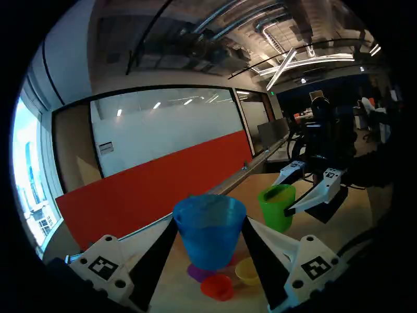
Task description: Pour water
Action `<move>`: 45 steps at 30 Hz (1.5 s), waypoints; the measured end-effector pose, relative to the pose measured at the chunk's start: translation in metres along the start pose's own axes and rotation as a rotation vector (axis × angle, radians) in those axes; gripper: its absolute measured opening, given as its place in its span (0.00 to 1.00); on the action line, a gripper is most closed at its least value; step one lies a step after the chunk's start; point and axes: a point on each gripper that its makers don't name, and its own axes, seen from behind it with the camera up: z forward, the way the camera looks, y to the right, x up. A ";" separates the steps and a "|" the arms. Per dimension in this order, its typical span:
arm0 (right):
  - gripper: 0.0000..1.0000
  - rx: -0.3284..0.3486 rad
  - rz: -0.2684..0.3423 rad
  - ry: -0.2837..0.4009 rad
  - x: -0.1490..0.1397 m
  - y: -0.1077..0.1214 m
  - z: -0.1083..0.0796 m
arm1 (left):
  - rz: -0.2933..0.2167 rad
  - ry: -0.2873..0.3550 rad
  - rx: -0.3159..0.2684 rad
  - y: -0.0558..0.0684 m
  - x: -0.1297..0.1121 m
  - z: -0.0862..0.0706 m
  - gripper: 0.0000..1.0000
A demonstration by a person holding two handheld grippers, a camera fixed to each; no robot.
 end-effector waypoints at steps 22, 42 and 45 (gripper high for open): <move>0.91 0.095 0.014 -0.013 -0.016 -0.042 0.017 | 0.293 0.033 0.049 -0.002 0.039 0.002 0.85; 0.91 0.157 0.014 -0.014 -0.020 -0.066 0.030 | 0.508 0.037 0.057 0.008 0.057 -0.006 0.85; 0.91 0.162 0.015 -0.014 -0.020 -0.068 0.032 | 0.538 0.034 0.056 0.009 0.056 -0.004 0.85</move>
